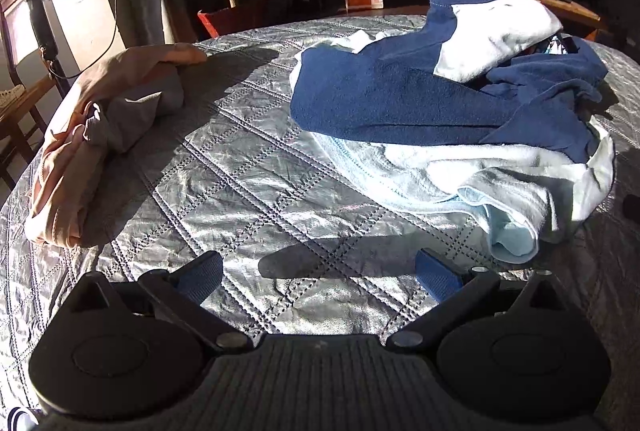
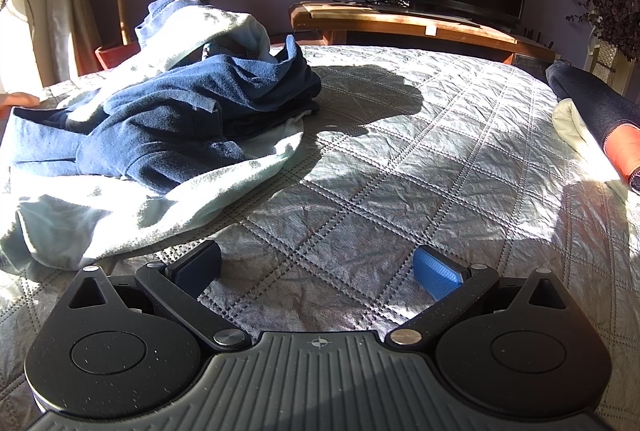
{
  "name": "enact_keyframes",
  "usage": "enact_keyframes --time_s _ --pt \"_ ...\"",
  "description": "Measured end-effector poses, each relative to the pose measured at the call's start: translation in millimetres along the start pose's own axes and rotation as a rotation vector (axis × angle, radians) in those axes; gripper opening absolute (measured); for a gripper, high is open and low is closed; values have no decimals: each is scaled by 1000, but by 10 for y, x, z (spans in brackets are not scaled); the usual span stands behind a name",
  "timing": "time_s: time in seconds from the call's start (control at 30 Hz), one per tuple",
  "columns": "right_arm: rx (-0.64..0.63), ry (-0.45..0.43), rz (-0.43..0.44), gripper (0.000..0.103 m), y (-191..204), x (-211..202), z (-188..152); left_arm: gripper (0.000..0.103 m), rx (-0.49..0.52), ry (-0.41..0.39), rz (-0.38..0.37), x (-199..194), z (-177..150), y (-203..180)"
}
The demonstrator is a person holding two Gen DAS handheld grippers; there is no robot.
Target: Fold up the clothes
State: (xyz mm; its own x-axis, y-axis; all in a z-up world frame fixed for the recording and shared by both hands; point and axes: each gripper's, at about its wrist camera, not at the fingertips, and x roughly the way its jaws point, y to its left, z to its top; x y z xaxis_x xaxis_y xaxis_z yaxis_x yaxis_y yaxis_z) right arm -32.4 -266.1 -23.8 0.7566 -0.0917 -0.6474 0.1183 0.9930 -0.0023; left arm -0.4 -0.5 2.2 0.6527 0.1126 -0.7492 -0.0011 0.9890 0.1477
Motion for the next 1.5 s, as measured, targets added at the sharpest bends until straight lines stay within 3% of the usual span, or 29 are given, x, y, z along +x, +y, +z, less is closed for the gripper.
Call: enact_keyframes --time_s 0.13,0.27,0.33,0.43,0.6,0.77,0.9,1.2,1.5 --pt "3 78 2 103 -20 -186 55 100 12 77 -37 -215 114 10" --pt "7 159 5 94 -40 -381 111 95 60 32 -94 -654 179 -77" --pt "9 200 6 94 -50 -478 139 95 25 30 -111 -876 205 -26" --pt "10 229 0 95 -26 -755 166 95 -90 75 -197 -1142 240 174" --pt "0 215 10 100 104 -1617 201 96 -31 68 -73 -1636 82 97" --pt "77 180 53 101 178 -2460 131 101 -158 84 -98 -2178 -190 172" --pt "22 185 62 101 286 -2848 23 102 -174 91 -88 -2489 -350 178" --pt "59 177 19 101 243 -3222 74 102 -109 61 -51 -3083 -292 169" --pt "47 120 25 101 307 -3457 185 102 -117 73 -69 -3255 -321 242"
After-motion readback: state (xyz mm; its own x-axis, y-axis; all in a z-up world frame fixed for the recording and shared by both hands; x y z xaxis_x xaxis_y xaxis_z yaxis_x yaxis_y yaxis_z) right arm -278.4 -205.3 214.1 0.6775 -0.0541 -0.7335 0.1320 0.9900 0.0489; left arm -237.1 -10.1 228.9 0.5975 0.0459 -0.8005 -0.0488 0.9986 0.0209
